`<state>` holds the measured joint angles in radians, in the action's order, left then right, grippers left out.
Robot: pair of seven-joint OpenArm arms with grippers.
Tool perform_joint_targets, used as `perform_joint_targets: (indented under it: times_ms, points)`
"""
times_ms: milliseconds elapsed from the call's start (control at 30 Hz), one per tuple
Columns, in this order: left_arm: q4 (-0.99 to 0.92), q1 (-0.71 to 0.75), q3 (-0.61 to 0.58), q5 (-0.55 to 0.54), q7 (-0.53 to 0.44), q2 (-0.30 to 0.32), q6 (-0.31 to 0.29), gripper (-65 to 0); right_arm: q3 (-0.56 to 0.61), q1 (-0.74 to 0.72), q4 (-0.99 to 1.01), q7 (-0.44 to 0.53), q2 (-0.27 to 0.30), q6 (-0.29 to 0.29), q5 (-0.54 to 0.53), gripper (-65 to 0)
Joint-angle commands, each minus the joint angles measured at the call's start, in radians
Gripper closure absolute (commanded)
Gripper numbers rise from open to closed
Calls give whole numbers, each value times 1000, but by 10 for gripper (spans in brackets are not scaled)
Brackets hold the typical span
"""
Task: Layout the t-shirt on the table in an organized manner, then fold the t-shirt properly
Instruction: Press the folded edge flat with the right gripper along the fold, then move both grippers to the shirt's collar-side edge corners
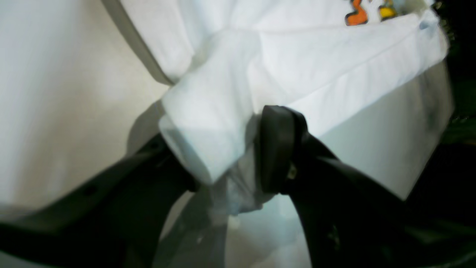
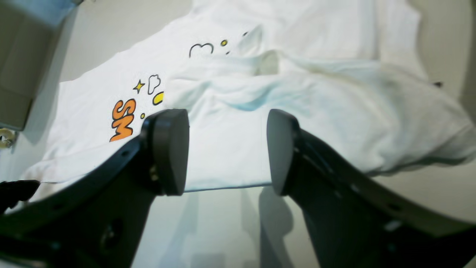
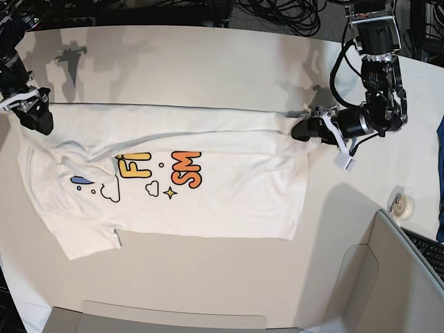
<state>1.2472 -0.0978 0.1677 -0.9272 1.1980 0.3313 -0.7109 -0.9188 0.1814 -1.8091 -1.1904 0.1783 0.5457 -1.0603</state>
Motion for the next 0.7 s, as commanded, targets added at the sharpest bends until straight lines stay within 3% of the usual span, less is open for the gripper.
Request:
perform_joint_targets:
  times_ms: [0,367,667]
  points:
    - [22,-9,0,50,30,19,13,-226,-6,7,-19,17,19,7,-28,-330]
    - [257,-9,0,52,82,61,13,-226,-3,13,-19,17,20,7,-28,-330]
    - [423,3,2,52,82,157,13,-221,-3,14,-21,17,30,7,-27,-330]
